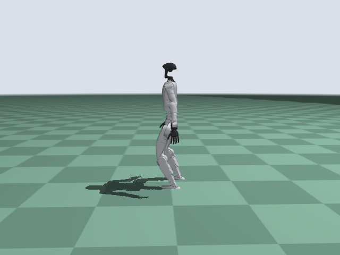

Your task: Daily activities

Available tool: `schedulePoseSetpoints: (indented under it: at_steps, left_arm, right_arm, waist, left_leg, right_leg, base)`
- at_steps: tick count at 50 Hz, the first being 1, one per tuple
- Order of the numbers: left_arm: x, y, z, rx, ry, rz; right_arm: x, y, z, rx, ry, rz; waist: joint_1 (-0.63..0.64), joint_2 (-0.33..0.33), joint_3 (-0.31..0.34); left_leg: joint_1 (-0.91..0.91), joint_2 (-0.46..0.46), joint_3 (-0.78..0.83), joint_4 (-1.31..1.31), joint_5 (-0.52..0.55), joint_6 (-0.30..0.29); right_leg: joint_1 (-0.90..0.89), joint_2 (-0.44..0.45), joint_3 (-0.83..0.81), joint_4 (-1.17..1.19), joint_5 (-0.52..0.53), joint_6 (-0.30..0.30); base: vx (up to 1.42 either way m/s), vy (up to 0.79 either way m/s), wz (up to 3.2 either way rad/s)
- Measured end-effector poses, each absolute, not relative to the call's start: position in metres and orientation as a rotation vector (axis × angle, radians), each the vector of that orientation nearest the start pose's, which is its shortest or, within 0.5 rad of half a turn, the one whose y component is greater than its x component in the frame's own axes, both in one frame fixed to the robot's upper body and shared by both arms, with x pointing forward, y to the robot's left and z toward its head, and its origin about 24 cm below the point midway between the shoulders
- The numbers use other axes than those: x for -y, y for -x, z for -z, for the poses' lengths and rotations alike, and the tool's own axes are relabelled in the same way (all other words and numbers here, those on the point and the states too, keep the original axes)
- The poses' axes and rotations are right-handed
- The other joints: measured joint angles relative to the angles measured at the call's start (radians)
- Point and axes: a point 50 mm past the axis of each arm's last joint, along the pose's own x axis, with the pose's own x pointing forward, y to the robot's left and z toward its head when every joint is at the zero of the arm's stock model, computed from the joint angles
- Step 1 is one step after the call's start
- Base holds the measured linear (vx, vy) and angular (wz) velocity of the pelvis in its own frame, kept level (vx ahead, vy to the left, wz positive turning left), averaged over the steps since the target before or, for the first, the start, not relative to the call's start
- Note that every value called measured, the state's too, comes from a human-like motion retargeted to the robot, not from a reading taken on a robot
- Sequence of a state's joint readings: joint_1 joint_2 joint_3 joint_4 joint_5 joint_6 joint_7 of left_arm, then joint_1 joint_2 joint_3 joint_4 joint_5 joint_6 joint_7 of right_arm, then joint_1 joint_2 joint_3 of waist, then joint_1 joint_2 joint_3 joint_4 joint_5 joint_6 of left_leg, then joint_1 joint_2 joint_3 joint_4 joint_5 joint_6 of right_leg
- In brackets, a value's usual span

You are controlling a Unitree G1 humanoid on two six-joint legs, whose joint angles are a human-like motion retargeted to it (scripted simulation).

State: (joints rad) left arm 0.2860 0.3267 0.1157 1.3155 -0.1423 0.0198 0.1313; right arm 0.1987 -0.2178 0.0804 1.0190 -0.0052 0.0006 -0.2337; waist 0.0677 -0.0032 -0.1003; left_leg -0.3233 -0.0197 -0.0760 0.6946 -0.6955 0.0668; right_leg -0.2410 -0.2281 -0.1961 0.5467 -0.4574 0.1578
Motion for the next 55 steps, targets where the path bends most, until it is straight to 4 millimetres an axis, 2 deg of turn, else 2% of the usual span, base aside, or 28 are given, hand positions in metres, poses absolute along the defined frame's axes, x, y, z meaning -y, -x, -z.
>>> schedulePoseSetpoints:
  at_steps: [5,10,16,22,27,30,35,39,43,46,50,53,55]
  left_arm:
    - [-0.296,0.055,0.148,-1.539,-0.195,-0.551]
    - [-0.296,0.033,0.15,-1.475,-0.223,-0.505]
    - [-0.291,-0.012,0.151,-1.333,-0.255,-0.443]
    - [-0.283,-0.078,0.138,-1.087,-0.297,-0.38]
    - [-0.273,-0.146,0.105,-0.791,-0.346,-0.324]
    - [-0.267,-0.192,0.07,-0.575,-0.385,-0.292]
    - [-0.242,-0.243,0.015,-0.265,-0.451,-0.198]
    - [-0.215,-0.27,-0.021,-0.081,-0.509,-0.094]
    - [-0.185,-0.282,-0.035,0.0,-0.556,0.047]
    - [-0.164,-0.281,-0.027,-0.023,-0.58,0.167]
    - [-0.147,-0.266,0.008,-0.163,-0.602,0.325]
    - [-0.145,-0.242,0.047,-0.339,-0.626,0.427]
    - [-0.144,-0.227,0.073,-0.461,-0.643,0.495]
  right_arm:
    - [0.234,-0.058,0.157,-1.172,0.375,0.233]
    - [0.227,-0.071,0.156,-1.131,0.408,0.18]
    - [0.217,-0.089,0.152,-1.073,0.463,0.11]
    - [0.207,-0.102,0.15,-1.027,0.523,0.05]
    - [0.199,-0.108,0.15,-1.006,0.571,0.003]
    - [0.193,-0.118,0.149,-0.986,0.599,-0.024]
    - [0.187,-0.118,0.151,-0.986,0.656,-0.09]
    - [0.182,-0.128,0.149,-0.956,0.696,-0.147]
    - [0.175,-0.144,0.143,-0.894,0.729,-0.215]
    - [0.169,-0.162,0.135,-0.817,0.751,-0.271]
    - [0.16,-0.188,0.117,-0.678,0.765,-0.331]
    - [0.155,-0.206,0.099,-0.562,0.758,-0.35]
    - [0.159,-0.218,0.083,-0.49,0.748,-0.349]
  waist:
    - [-0.012,-0.014,0.002]
    - [-0.022,-0.032,-0.003]
    - [-0.025,-0.055,-0.013]
    - [-0.02,-0.068,-0.025]
    - [-0.016,-0.065,-0.037]
    - [-0.009,-0.052,-0.039]
    - [-0.014,-0.024,-0.046]
    - [-0.02,0.005,-0.051]
    - [-0.025,0.038,-0.053]
    - [-0.032,0.062,-0.051]
    - [-0.046,0.093,-0.047]
    - [-0.06,0.116,-0.045]
    - [-0.063,0.14,-0.049]
  left_leg:
    - [0.015,-0.019,0.005,-0.021,0.013,0.007]
    - [0.026,-0.035,0.013,-0.037,0.023,0.014]
    - [0.04,-0.053,0.025,-0.055,0.033,0.02]
    - [0.056,-0.066,0.041,-0.079,0.046,0.018]
    - [0.069,-0.066,0.054,-0.102,0.06,0.004]
    - [0.1,-0.047,0.06,-0.172,0.092,-0.011]
    - [0.092,-0.031,0.064,-0.133,0.089,-0.033]
    - [0.085,-0.006,0.061,-0.124,0.097,-0.048]
    - [0.073,0.023,0.051,-0.106,0.103,-0.062]
    - [0.061,0.045,0.041,-0.086,0.103,-0.069]
    - [0.045,0.072,0.03,-0.058,0.1,-0.072]
    - [0.036,0.09,0.025,-0.043,0.093,-0.068]
    - [0.052,0.108,0.026,-0.093,0.109,-0.063]
  right_leg:
    - [-0.013,-0.036,-0.011,0.037,-0.014,-0.01]
    - [-0.026,-0.061,-0.01,0.066,-0.043,-0.019]
    - [-0.037,-0.086,-0.003,0.093,-0.083,-0.028]
    - [-0.043,-0.105,0.012,0.111,-0.127,-0.04]
    - [-0.043,-0.107,0.026,0.11,-0.158,-0.053]
    - [-0.01,-0.079,0.024,0.03,-0.139,-0.066]
    - [-0.014,-0.07,0.035,0.062,-0.172,-0.074]
    - [-0.011,-0.042,0.034,0.047,-0.172,-0.08]
    - [-0.01,-0.01,0.031,0.031,-0.164,-0.084]
    - [-0.012,0.015,0.03,0.023,-0.158,-0.086]
    - [-0.016,0.045,0.033,0.017,-0.153,-0.091]
    - [-0.02,0.065,0.035,0.011,-0.15,-0.096]
    - [0.006,0.091,0.031,-0.073,-0.113,-0.103]
  base:
    - [0.0,0.01,0.01]
    - [0.0,0.0,0.0]
    - [0.01,-0.03,-0.03]
    - [0.01,-0.08,-0.05]
    - [-0.01,-0.11,-0.05]
    - [0.0,-0.13,-0.13]
    - [-0.05,-0.13,-0.04]
    - [-0.05,-0.12,-0.09]
    - [-0.05,-0.11,-0.13]
    - [-0.04,-0.09,-0.16]
    - [-0.02,-0.06,-0.18]
    - [0.01,-0.02,-0.12]
    - [0.03,-0.01,-0.1]
